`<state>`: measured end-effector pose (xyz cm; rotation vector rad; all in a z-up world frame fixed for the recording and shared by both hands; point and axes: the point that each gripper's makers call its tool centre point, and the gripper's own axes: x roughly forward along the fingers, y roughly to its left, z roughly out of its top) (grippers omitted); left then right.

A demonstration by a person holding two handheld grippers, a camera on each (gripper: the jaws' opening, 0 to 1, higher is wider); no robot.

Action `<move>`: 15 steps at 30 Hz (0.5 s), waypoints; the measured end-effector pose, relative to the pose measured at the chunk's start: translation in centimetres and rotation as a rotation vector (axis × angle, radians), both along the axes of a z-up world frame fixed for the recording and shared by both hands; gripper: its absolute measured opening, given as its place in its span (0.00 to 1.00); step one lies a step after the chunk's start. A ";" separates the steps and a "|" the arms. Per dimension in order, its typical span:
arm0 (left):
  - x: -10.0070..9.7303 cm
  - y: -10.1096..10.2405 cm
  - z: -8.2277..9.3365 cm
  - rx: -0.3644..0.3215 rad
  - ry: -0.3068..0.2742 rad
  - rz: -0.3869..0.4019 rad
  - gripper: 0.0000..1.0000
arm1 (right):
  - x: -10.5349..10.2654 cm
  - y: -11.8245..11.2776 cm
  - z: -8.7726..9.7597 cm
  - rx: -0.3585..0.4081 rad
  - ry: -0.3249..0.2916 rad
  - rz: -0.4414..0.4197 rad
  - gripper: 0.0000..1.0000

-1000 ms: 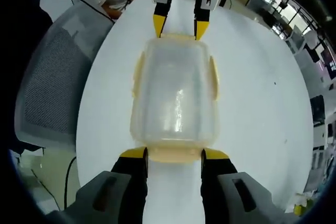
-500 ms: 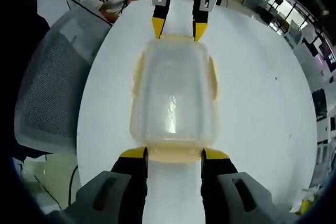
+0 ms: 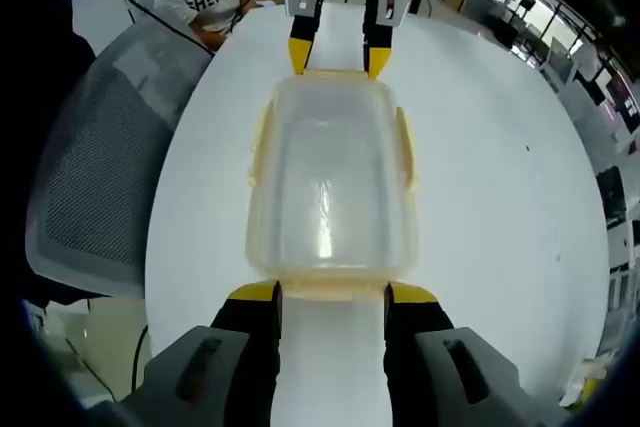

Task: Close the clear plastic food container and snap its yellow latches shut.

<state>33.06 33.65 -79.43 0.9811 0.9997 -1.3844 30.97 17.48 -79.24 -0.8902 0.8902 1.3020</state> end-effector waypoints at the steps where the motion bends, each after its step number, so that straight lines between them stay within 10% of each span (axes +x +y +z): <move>1: 0.0 0.0 0.0 0.000 -0.001 -0.002 0.34 | 0.0 0.0 -0.1 0.001 -0.001 0.003 0.37; 15: -0.1 0.3 -0.4 0.011 -0.001 0.027 0.33 | 0.0 -0.3 -0.2 0.026 0.015 0.007 0.38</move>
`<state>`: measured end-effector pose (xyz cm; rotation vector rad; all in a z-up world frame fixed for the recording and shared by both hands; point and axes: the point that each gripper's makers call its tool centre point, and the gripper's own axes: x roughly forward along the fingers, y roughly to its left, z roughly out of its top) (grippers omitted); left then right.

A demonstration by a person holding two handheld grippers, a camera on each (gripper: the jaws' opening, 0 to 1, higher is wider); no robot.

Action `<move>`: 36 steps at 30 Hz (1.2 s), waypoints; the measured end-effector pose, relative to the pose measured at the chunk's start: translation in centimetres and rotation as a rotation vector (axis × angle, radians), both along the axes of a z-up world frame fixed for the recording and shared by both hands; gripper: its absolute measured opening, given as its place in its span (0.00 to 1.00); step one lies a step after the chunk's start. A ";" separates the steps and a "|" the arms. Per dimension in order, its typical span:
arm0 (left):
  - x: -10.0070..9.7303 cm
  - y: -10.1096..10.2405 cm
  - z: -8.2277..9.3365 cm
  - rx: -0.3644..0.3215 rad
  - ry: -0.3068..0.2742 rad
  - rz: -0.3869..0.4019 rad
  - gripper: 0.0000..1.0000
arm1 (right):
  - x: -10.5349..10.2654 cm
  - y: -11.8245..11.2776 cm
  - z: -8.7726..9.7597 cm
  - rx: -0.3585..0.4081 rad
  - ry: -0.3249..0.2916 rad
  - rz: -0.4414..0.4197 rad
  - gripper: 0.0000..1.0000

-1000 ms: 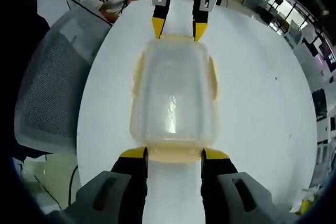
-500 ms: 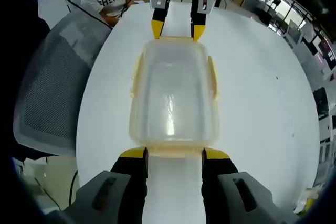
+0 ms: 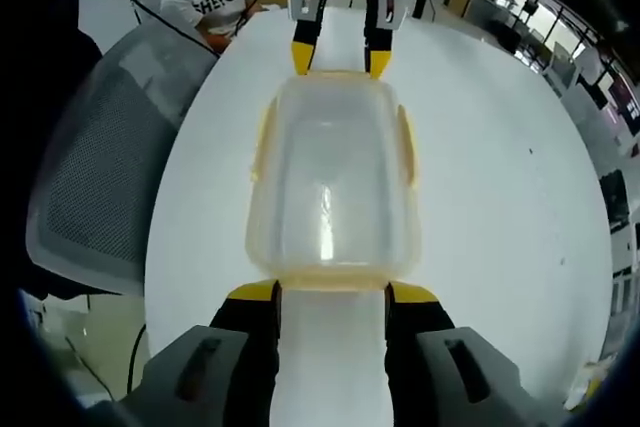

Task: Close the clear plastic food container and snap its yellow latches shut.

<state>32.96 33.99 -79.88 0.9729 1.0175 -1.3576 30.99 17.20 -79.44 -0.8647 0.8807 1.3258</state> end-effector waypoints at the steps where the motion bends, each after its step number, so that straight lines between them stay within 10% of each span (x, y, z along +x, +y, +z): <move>1: 0.0 0.1 0.0 -0.002 0.000 0.003 0.32 | -0.1 -0.2 0.0 -0.003 0.004 -0.009 0.37; 5: -0.2 0.5 0.1 -0.027 0.027 0.070 0.32 | -0.6 -1.5 0.0 0.012 0.046 -0.093 0.29; 8: -0.5 1.2 -0.2 -0.061 0.052 0.175 0.34 | -0.8 -1.1 1.1 0.191 0.166 -0.314 0.35; 18: -1.9 1.9 0.8 -0.251 0.197 0.561 0.34 | 0.1 -1.2 3.4 0.431 0.298 -0.693 0.37; 29: -1.2 0.1 3.3 -0.470 0.381 0.948 0.34 | 0.2 -0.4 3.1 0.431 0.305 -0.797 0.36; 36: -1.1 0.2 2.6 -0.434 0.359 1.020 0.32 | 0.3 -0.2 2.2 0.403 0.313 -0.847 0.36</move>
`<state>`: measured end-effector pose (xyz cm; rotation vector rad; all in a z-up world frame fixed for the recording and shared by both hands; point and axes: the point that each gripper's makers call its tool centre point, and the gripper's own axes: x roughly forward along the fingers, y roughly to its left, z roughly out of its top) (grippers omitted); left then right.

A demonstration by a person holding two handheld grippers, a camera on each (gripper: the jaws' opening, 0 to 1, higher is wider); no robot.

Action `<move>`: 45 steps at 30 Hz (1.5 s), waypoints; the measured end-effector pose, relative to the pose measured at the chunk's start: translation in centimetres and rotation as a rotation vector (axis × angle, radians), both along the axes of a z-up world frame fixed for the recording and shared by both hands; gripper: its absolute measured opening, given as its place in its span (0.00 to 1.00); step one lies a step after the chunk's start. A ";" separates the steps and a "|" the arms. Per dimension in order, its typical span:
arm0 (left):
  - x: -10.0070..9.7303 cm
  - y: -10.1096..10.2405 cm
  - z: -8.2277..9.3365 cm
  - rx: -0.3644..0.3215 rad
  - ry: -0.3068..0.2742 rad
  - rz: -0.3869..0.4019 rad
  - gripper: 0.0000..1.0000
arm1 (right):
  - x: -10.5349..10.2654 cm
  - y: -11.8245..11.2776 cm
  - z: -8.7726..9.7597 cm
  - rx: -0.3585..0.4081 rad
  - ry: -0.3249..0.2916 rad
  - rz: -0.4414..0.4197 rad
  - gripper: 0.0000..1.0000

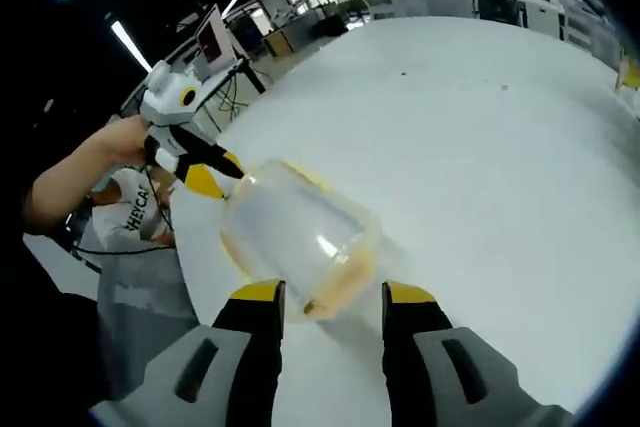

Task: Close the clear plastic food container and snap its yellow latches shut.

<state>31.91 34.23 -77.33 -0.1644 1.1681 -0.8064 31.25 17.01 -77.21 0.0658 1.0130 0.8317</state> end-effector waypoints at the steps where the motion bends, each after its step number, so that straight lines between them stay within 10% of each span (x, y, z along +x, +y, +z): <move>1: 0.0 -0.1 -0.1 0.002 0.003 0.009 0.31 | -0.1 0.0 -0.2 0.001 0.009 -0.008 0.36; 16: 0.4 -1.2 -1.1 -0.001 0.007 0.025 0.26 | -0.5 1.0 -1.2 0.048 0.092 -0.059 0.27; 32: 1.1 -2.0 -1.3 -0.066 0.015 0.150 0.22 | 0.9 2.0 -1.0 0.070 0.023 -0.055 0.19; 33: 0.9 -1.5 -1.5 -0.019 0.002 0.080 0.22 | 0.0 1.2 -1.1 0.037 0.099 -0.073 0.19; 45: 0.3 -1.2 -1.4 0.017 0.018 0.083 0.25 | -0.1 1.4 -1.1 0.039 0.101 -0.059 0.21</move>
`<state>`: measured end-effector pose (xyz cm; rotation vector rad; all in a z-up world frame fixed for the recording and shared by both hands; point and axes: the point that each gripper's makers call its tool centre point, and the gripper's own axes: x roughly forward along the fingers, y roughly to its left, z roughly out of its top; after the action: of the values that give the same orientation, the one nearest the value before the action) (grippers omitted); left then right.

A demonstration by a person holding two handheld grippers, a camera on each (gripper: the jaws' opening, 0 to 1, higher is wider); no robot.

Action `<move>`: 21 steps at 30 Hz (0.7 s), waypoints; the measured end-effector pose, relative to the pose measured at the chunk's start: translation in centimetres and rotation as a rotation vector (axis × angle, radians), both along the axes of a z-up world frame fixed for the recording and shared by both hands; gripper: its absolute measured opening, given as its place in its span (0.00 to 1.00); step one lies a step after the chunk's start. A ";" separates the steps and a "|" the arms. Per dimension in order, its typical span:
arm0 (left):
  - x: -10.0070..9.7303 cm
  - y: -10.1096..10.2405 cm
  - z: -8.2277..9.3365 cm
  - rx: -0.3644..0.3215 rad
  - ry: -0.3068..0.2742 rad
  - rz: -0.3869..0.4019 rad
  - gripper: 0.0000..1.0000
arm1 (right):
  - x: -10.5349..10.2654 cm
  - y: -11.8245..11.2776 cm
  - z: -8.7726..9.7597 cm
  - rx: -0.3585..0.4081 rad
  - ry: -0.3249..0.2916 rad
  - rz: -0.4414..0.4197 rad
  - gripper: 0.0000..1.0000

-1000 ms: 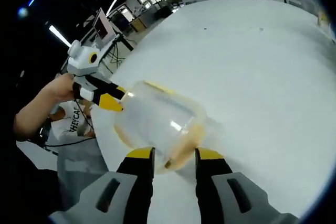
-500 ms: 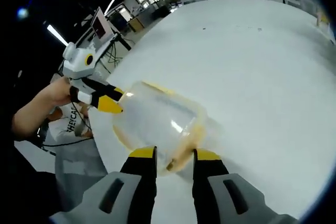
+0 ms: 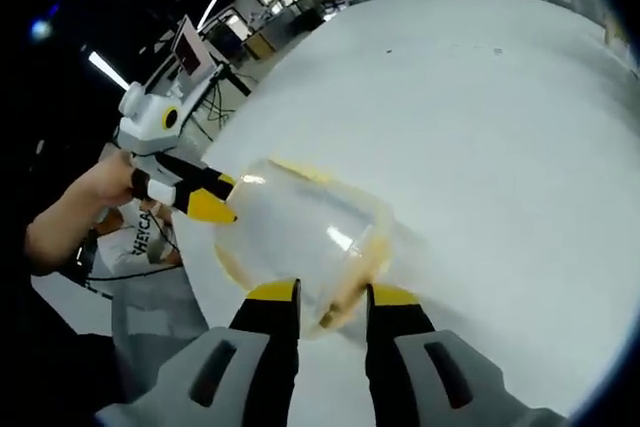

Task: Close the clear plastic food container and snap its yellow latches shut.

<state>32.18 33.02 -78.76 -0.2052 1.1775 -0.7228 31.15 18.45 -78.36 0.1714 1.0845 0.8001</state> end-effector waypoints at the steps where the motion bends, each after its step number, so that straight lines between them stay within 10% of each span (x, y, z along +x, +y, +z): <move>1: 0.0 0.0 -0.1 -0.003 0.001 0.007 0.25 | -0.1 0.0 0.0 -0.001 0.002 0.002 0.22; 11: -0.1 -0.1 -0.2 -0.037 -0.030 0.035 0.26 | -0.5 0.1 0.0 -0.022 0.020 0.006 0.23; 21: 0.1 -0.3 0.3 0.027 -0.143 -0.002 0.28 | 0.0 0.4 0.5 -0.195 -0.156 0.181 0.27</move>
<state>32.24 32.74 -78.45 -0.1280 1.0506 -0.7112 31.11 18.82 -77.82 -0.1537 1.0322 0.8485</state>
